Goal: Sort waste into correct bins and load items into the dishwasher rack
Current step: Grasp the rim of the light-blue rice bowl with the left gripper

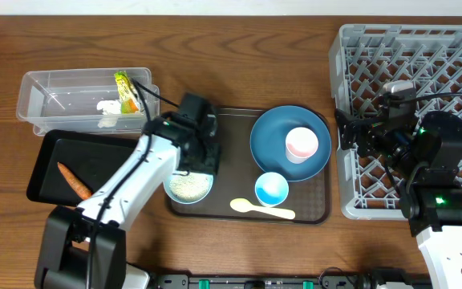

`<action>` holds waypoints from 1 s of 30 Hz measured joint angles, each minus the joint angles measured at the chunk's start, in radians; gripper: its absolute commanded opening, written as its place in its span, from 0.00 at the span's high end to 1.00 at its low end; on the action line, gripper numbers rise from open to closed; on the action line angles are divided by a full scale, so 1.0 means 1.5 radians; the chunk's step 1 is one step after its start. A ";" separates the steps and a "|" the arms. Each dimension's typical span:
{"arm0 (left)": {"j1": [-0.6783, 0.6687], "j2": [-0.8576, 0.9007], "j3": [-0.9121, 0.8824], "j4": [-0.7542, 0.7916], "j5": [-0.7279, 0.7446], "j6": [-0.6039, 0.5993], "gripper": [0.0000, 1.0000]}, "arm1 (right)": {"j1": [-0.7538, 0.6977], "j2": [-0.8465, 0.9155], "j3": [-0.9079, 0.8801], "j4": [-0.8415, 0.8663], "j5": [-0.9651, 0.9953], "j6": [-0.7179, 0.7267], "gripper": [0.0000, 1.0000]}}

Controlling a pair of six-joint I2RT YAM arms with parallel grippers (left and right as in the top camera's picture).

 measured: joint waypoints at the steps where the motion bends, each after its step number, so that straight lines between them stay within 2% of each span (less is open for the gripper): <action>1: -0.006 0.003 -0.001 0.001 -0.001 0.000 0.45 | 0.000 0.000 0.000 0.000 0.000 0.000 0.04; 5: -0.018 0.028 -0.001 0.003 -0.010 -0.003 0.48 | 0.000 0.000 0.000 0.000 0.000 0.000 0.04; 11: -0.029 0.083 -0.002 0.003 -0.013 -0.018 0.68 | 0.000 0.000 0.000 0.000 0.000 0.000 0.04; 16: -0.035 0.085 -0.002 0.007 -0.015 -0.026 0.81 | 0.000 0.000 0.000 0.000 0.000 0.000 0.04; 17: -0.035 0.085 -0.002 0.007 -0.015 -0.027 0.81 | 0.000 0.000 0.000 0.000 0.000 0.000 0.04; 19: -0.036 0.085 -0.002 0.007 -0.014 -0.029 0.89 | 0.000 0.000 0.000 0.000 0.000 0.000 0.04; 22: -0.038 0.084 -0.002 0.006 -0.015 -0.031 0.93 | 0.000 0.000 0.000 0.000 -0.001 0.000 0.04; 30: -0.039 0.079 0.007 -0.023 -0.023 -0.030 0.94 | 0.000 0.000 0.000 0.000 -0.001 0.000 0.04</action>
